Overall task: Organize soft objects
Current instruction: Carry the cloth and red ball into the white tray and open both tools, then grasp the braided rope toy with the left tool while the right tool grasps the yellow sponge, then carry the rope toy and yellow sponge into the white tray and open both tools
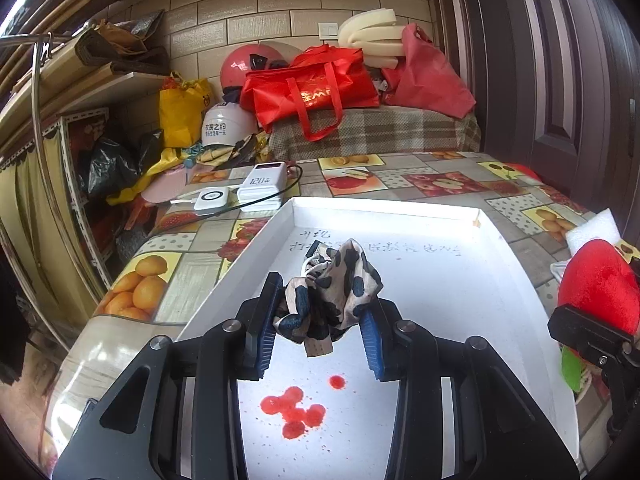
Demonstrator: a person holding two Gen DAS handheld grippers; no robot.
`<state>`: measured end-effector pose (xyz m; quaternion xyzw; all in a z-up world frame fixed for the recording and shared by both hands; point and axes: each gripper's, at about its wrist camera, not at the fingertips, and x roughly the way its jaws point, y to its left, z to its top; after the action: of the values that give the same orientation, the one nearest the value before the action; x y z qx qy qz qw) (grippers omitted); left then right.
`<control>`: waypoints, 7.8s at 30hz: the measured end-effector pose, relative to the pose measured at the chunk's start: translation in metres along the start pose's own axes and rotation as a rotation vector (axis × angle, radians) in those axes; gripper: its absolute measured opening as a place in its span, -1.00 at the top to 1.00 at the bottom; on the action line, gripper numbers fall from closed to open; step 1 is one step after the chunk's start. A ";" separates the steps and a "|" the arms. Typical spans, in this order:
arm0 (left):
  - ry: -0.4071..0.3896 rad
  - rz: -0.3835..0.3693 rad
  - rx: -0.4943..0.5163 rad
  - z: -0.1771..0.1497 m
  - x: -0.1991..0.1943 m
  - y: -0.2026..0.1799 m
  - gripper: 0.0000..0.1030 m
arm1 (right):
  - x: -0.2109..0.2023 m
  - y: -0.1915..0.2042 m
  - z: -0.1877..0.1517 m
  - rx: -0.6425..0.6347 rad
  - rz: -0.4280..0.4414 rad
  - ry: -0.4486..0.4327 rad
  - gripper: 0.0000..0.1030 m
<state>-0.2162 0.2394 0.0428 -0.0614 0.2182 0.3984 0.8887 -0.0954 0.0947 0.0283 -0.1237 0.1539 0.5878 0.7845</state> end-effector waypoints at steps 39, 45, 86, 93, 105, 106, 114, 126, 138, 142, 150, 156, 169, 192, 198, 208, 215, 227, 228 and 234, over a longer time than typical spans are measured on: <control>-0.085 0.046 -0.079 0.000 -0.013 0.018 -1.00 | 0.039 0.015 0.008 -0.041 -0.034 0.106 -0.98; -0.093 0.041 -0.077 0.000 -0.015 0.018 -1.00 | 0.032 0.014 0.006 -0.032 -0.034 0.090 -0.99; 0.192 -0.502 0.459 -0.028 -0.028 -0.193 -0.99 | -0.146 -0.190 -0.064 0.438 -0.367 -0.055 -0.99; 0.271 -0.508 0.453 -0.035 -0.018 -0.200 -0.99 | -0.149 -0.199 -0.066 0.463 -0.341 -0.063 -0.99; 0.286 -0.581 0.420 -0.036 -0.032 -0.199 -0.99 | -0.150 -0.211 -0.074 0.532 -0.332 -0.040 -0.99; 0.292 -0.574 0.422 -0.037 -0.032 -0.199 -0.99 | -0.150 -0.211 -0.075 0.531 -0.331 -0.039 -0.99; 0.315 -0.705 0.413 -0.043 -0.053 -0.197 -0.99 | -0.151 -0.231 -0.090 0.603 -0.349 0.019 -0.99; 0.366 -0.600 0.477 -0.051 -0.045 -0.203 -0.96 | -0.155 -0.230 -0.090 0.617 -0.359 0.017 -0.99; 0.360 -0.601 0.492 -0.054 -0.054 -0.197 -0.73 | -0.123 -0.226 -0.089 0.434 -0.417 0.278 -0.99; 0.377 -0.580 0.535 -0.059 -0.054 -0.203 -0.73 | -0.112 -0.220 -0.089 0.377 -0.412 0.342 -0.98; 0.394 -0.643 0.534 -0.060 -0.052 -0.205 -0.23 | -0.115 -0.224 -0.093 0.404 -0.389 0.339 -0.14; 0.300 -0.614 0.532 -0.055 -0.067 -0.202 0.39 | -0.146 -0.229 -0.092 0.508 -0.350 0.170 -0.10; -0.138 -0.539 0.258 -0.024 -0.107 -0.133 0.40 | -0.168 -0.170 -0.052 0.379 -0.283 -0.163 -0.10; -0.145 -0.136 0.043 -0.017 -0.055 -0.025 0.39 | -0.077 -0.062 -0.017 0.097 -0.070 -0.107 -0.11; -0.104 -0.087 -0.011 -0.014 -0.036 0.009 0.39 | -0.051 -0.023 -0.012 0.003 0.018 -0.051 -0.11; -0.089 -0.057 -0.077 -0.010 -0.020 0.039 0.39 | 0.004 0.014 -0.010 -0.008 0.197 0.098 -0.11; -0.091 -0.114 -0.092 -0.002 -0.010 0.037 0.39 | 0.027 0.039 -0.012 -0.080 0.302 0.216 -0.10; 0.034 -0.144 -0.080 0.004 0.019 0.029 0.39 | 0.072 0.008 0.001 0.037 0.131 0.280 -0.11; 0.040 -0.141 -0.082 0.004 0.020 0.029 0.39 | 0.072 0.005 0.002 0.052 0.121 0.274 -0.12; 0.008 -0.080 -0.101 0.003 0.013 0.032 -0.53 | 0.061 0.015 0.006 0.011 0.082 0.218 -0.68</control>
<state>-0.2311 0.2710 0.0415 -0.1164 0.1988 0.3728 0.8989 -0.0936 0.1552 0.0101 -0.1764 0.2466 0.6016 0.7391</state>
